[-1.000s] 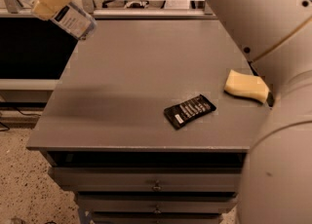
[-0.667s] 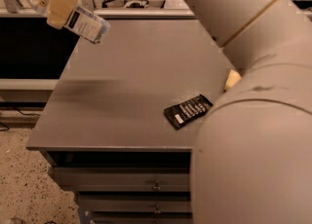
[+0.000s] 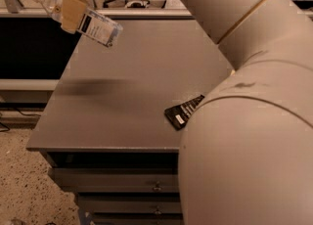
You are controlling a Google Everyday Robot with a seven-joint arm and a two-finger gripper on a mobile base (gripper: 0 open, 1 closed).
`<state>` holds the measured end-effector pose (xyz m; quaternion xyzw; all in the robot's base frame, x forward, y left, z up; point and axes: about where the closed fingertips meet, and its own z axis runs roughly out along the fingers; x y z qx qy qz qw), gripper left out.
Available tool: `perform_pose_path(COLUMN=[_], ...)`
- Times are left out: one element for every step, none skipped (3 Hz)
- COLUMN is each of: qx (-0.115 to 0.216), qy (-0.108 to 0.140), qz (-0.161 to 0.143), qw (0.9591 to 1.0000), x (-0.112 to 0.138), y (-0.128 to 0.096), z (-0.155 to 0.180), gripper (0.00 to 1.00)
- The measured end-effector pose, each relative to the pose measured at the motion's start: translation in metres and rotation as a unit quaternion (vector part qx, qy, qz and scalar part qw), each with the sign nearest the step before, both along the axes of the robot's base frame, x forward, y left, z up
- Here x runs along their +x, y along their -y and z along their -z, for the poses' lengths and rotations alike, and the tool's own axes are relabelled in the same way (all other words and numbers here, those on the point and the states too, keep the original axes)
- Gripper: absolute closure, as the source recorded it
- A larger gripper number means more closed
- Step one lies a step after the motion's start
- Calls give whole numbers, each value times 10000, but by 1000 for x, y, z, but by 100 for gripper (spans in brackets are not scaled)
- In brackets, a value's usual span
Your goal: Knock blue plastic bottle over
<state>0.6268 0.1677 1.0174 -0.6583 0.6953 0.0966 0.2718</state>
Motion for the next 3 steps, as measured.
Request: perform_pose_path(qx=[-650, -1578, -1891], qy=[-137, -265, -330], qz=[98, 147, -57], qw=[9977, 9870, 9814], x=[6, 13, 14], y=[7, 27, 43], z=[27, 66, 92], gripper=[100, 100, 100])
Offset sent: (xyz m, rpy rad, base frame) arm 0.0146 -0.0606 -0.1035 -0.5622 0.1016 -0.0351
